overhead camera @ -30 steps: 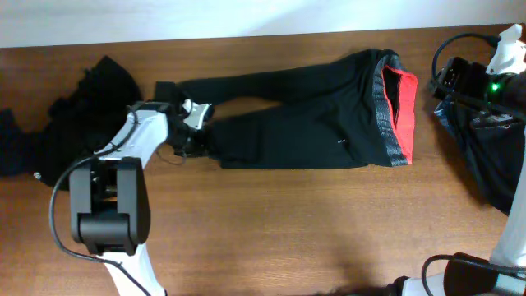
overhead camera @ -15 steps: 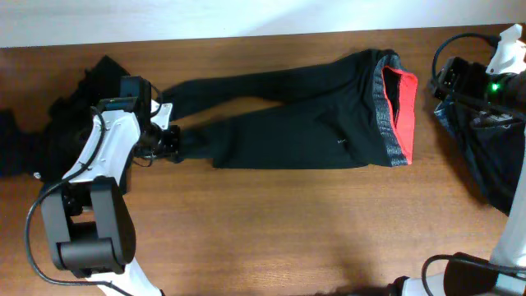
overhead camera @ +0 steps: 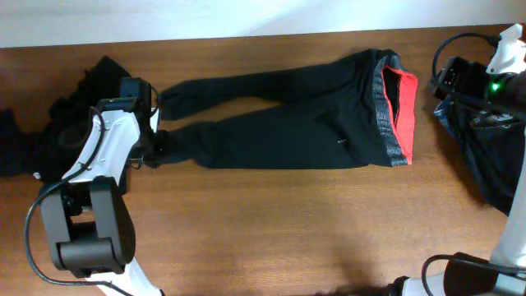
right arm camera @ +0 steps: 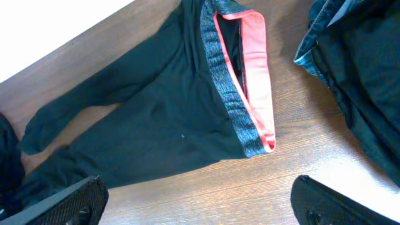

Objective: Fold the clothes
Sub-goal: 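Grasp the waistband with the right gripper and leg ends with the left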

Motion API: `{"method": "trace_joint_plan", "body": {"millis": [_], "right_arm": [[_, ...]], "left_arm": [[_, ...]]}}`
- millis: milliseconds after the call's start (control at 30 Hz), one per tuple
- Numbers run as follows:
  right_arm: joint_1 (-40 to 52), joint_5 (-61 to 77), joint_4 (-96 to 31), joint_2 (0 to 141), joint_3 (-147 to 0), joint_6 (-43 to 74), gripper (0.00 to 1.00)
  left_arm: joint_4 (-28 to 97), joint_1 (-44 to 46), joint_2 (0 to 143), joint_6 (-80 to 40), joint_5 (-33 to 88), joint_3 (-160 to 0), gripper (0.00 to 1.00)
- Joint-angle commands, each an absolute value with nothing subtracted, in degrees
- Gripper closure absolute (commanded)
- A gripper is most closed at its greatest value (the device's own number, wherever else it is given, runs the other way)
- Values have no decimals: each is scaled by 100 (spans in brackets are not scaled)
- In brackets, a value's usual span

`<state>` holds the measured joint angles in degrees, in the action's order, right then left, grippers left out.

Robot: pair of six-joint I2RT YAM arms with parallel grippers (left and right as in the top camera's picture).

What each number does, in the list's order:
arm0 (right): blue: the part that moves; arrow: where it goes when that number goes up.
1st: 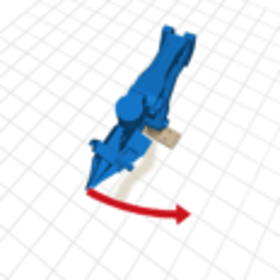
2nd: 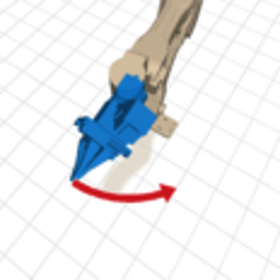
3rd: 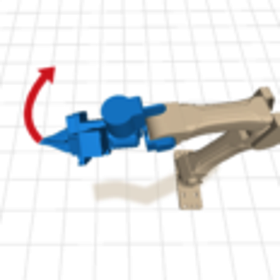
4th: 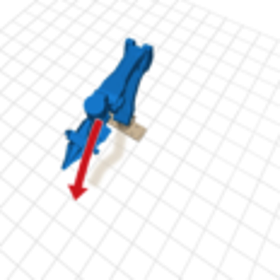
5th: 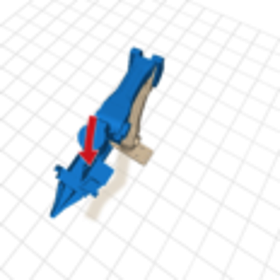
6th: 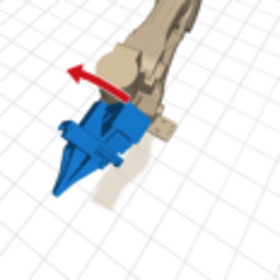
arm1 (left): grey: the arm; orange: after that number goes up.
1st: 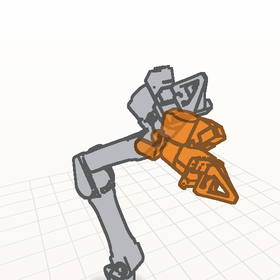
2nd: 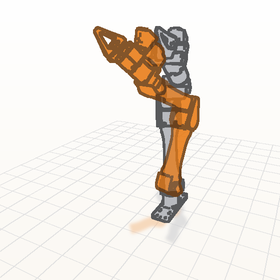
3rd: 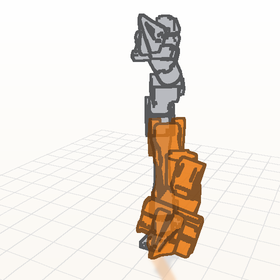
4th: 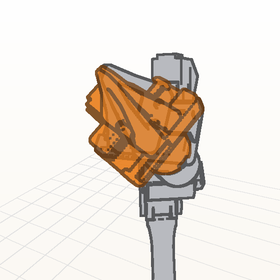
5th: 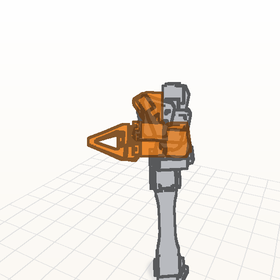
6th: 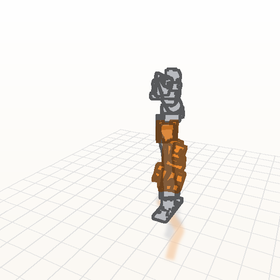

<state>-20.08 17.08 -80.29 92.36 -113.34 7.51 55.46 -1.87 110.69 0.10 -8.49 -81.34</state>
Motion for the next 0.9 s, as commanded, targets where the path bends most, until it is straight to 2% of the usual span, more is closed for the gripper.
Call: {"method": "trace_joint_plan", "body": {"millis": [0, 100, 167, 200, 233, 533, 700, 867], "right_arm": [[-2023, 1782, -8007, 9233, -11340, 729, 1], [-2023, 1780, -8009, 9233, -11340, 729, 1], [-2023, 1780, -8009, 9233, -11340, 729, 1], [-2023, 1780, -8009, 9233, -11340, 729, 1], [-2023, 1780, -8009, 9233, -11340, 729, 1], [-2021, 1782, -8005, 9244, -11340, 615, 1], [-1741, 1802, -7988, 9341, -11343, 152, 1], [-1013, 1704, -7946, 9572, -11340, -460, 1]], "left_arm": [[5588, -266, 10980, -89, -1234, -8239, 86], [5625, -292, 10978, -91, -1420, -8239, 70], [5645, -290, 10978, -91, -1507, -8239, 52], [5645, -290, 10980, -113, -1505, -8239, 19], [5645, -292, 10978, -145, -1507, -8239, 1], [5625, -305, 10967, -432, -1291, -8418, 1], [5625, -305, 10958, -325, -543, -8825, 1], [5623, -298, 10958, 158, 484, -9172, 1]]}}
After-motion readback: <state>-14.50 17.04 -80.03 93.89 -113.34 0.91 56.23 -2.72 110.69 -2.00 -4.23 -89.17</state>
